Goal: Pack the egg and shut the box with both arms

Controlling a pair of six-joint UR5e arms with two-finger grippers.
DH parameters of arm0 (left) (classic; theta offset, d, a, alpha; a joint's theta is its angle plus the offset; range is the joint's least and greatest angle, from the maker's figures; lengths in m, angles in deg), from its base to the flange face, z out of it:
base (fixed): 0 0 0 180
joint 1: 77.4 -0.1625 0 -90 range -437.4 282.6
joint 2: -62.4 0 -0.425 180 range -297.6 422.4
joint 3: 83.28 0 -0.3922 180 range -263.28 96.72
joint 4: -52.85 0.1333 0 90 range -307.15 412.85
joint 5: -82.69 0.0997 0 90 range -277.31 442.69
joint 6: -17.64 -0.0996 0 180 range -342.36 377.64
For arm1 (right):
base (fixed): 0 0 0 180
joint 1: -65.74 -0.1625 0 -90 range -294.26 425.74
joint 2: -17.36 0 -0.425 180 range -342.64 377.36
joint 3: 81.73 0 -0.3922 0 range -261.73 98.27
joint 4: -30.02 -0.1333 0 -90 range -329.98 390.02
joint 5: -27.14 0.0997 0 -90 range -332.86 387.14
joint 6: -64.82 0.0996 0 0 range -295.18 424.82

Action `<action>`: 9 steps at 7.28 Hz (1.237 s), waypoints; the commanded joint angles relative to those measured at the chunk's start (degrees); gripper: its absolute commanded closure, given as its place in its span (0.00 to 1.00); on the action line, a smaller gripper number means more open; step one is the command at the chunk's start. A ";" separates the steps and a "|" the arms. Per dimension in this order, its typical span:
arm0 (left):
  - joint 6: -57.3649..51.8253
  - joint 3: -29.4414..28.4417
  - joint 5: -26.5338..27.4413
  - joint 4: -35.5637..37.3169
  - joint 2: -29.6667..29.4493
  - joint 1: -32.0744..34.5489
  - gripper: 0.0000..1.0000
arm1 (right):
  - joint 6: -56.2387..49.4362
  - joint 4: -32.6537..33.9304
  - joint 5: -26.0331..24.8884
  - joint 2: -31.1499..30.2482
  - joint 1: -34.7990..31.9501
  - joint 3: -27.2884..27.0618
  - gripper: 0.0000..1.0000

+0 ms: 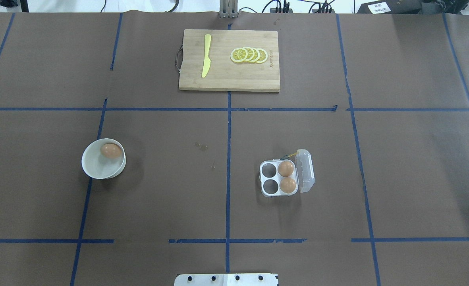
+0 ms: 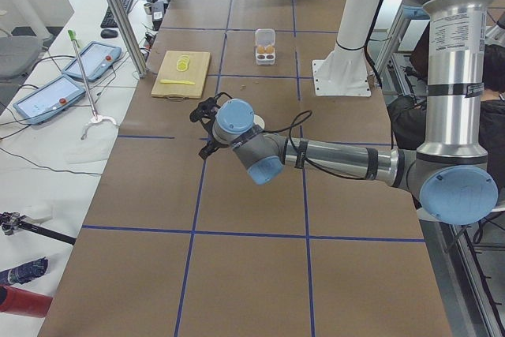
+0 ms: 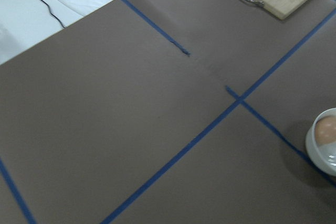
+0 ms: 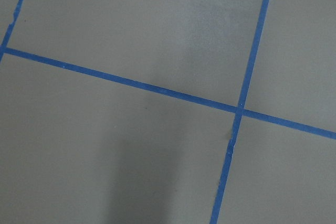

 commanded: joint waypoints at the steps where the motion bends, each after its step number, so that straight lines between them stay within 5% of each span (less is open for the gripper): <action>1: 18.13 5.79 11.23 0.01 -0.17 -10.51 0.00 | 0.01 -0.04 0.08 -0.45 0.00 0.03 0.00; 2: 26.84 8.51 18.08 0.27 -0.18 -16.74 0.00 | 0.01 -0.13 0.08 -0.54 0.00 0.03 0.00; 5: 52.68 9.68 29.36 0.36 -0.96 -27.41 0.32 | -0.08 -0.13 0.00 -0.63 0.00 0.21 0.00; 7: 61.43 9.33 35.00 1.06 -1.32 -32.33 0.36 | -0.08 -0.13 0.08 -0.63 -0.09 0.21 0.00; 9: 70.30 10.03 41.23 9.35 -4.11 -37.87 0.40 | -0.08 -0.13 0.00 -0.63 0.00 0.21 0.00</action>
